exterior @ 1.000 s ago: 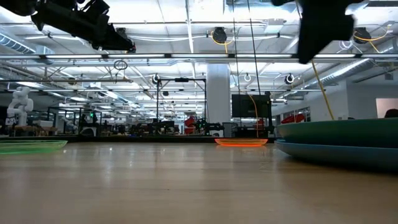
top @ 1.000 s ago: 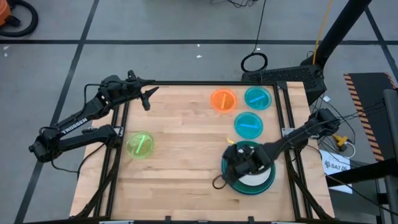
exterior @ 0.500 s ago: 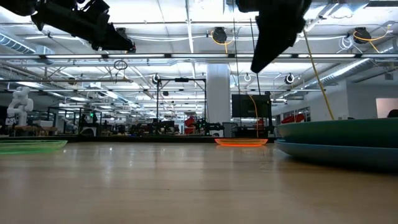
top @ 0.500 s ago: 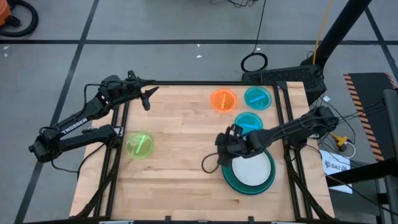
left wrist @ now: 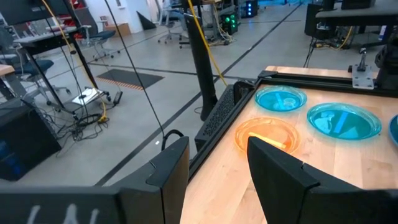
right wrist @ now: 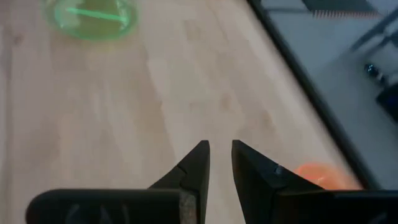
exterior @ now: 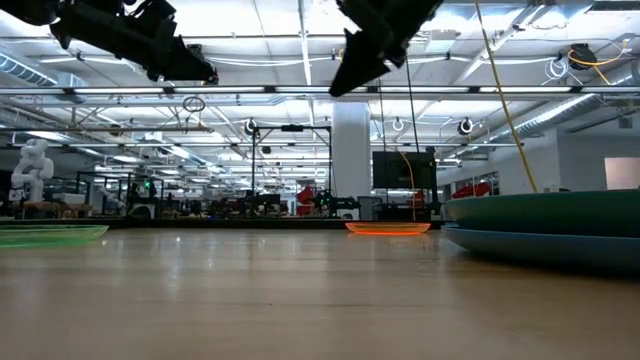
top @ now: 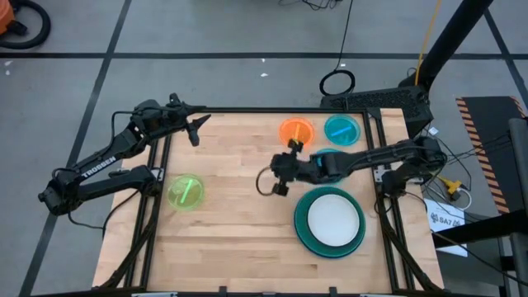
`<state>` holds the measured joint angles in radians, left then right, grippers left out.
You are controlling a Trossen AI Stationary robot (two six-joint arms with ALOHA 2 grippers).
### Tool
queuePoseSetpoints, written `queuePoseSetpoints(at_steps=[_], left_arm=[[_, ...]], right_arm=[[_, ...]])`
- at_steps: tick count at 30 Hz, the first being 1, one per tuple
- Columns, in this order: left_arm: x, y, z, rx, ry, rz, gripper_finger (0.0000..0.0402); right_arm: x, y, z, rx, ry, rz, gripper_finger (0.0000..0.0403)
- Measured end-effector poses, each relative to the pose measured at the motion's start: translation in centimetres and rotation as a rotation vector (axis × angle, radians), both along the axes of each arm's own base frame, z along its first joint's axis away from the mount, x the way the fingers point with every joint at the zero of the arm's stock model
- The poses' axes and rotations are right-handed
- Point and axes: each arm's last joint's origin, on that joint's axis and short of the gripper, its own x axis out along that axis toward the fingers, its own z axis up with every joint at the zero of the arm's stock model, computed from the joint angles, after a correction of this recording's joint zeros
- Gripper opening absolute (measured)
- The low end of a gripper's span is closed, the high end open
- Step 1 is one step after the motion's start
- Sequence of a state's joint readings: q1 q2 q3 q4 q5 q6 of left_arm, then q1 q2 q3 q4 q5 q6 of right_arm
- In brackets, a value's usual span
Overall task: Stack plastic plates
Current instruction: Stack the orange plate on top of the white plate
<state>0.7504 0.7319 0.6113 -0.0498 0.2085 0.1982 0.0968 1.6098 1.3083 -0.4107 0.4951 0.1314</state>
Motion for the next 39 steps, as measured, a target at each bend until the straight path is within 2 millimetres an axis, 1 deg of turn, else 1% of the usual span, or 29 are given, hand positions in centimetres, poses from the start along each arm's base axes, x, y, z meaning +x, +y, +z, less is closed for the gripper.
queuePoseSetpoints(at_steps=[4, 8, 12, 15, 17, 19, 22, 24, 27, 29, 33, 37, 39], left_arm=[[0.0, 0.0, 0.0, -0.001, 0.0, 0.0, 0.017], [0.0, 0.0, 0.0, -0.001, 0.0, 0.0, 0.017], [0.0, 0.0, 0.0, -0.002, 0.001, 0.0, 0.017], [0.0, 0.0, -0.1, -0.009, 0.01, 0.0, 0.017], [0.0, 0.0, -0.3, -0.018, 0.023, -0.001, 0.017], [0.0, 0.0, -0.4, -0.026, 0.031, -0.001, 0.017], [0.0, 0.0, -0.4, -0.028, 0.03, 0.0, 0.017], [0.0, 0.0, -0.4, -0.03, 0.029, 0.0, 0.017], [0.0, 0.0, -0.3, -0.029, 0.016, 0.002, 0.017], [0.0, 0.0, -0.2, -0.03, 0.005, 0.003, 0.017], [0.0, 0.0, 0.0, -0.023, -0.016, 0.002, 0.017], [0.1, -0.1, 0.2, -0.007, -0.033, -0.004, 0.017], [0.2, -0.1, 0.3, 0.002, -0.034, -0.007, 0.017]], right_arm=[[0.8, -1.8, 0.1, -0.052, 0.007, 0.125, 0.0061], [0.8, -4.1, 0.1, -0.004, 0.022, 0.208, 0.0061], [0.4, -5.9, -0.2, 0.03, 0.068, 0.279, 0.0061], [-0.1, -6.7, -1.0, 0.052, 0.095, 0.311, 0.0059], [-1.2, -7.0, -2.1, 0.06, 0.132, 0.322, 0.0055], [-2.4, -7.2, -3.1, 0.069, 0.13, 0.32, 0.0048], [-4.7, -7.4, -4.4, 0.075, 0.101, 0.288, 0.0036], [-6.1, -7.8, -5.1, 0.081, 0.05, 0.24, 0.0028], [-8.1, -8.8, -5.9, 0.069, 0.009, 0.119, 0.0015], [-9.2, -9.7, -6.6, 0.069, 0.025, 0.02, 0.0006], [-10.2, -11.9, -7.5, 0.118, 0.068, -0.119, 0.0003], [-10.5, -14.1, -8.4, 0.231, 0.053, -0.204, 0.0002], [-10.3, -15.3, -8.2, 0.283, 0.012, -0.233, 0.0001]])
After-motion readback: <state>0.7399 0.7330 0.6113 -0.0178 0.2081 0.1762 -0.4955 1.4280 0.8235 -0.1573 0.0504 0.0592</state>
